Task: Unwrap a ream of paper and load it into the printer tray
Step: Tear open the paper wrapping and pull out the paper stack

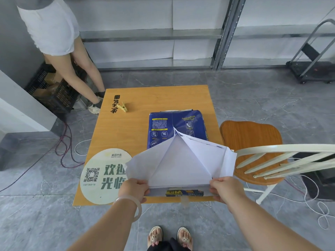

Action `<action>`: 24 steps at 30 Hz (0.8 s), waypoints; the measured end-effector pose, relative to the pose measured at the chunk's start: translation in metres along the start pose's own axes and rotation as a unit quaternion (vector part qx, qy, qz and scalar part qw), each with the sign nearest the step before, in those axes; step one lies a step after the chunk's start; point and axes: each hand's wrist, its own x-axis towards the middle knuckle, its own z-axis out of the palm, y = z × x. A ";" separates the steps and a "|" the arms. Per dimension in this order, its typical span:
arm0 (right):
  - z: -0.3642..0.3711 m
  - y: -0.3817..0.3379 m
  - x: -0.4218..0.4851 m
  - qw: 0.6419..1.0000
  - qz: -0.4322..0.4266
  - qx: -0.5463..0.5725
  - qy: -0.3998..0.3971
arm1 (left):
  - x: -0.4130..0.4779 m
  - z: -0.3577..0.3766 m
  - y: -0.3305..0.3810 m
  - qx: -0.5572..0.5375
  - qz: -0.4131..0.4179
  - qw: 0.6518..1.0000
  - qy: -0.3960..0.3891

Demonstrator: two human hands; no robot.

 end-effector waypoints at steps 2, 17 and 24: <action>0.001 -0.001 0.001 1.000 0.000 -0.009 -0.001 | 0.000 0.001 0.000 -0.007 -0.010 1.000 -0.006; 0.003 -0.002 0.015 0.998 0.000 -0.054 -0.016 | -0.002 0.012 0.015 0.073 -0.047 0.996 0.023; 0.004 0.000 0.021 0.998 0.002 -0.064 -0.013 | 0.018 0.015 0.005 0.083 -0.070 0.994 0.011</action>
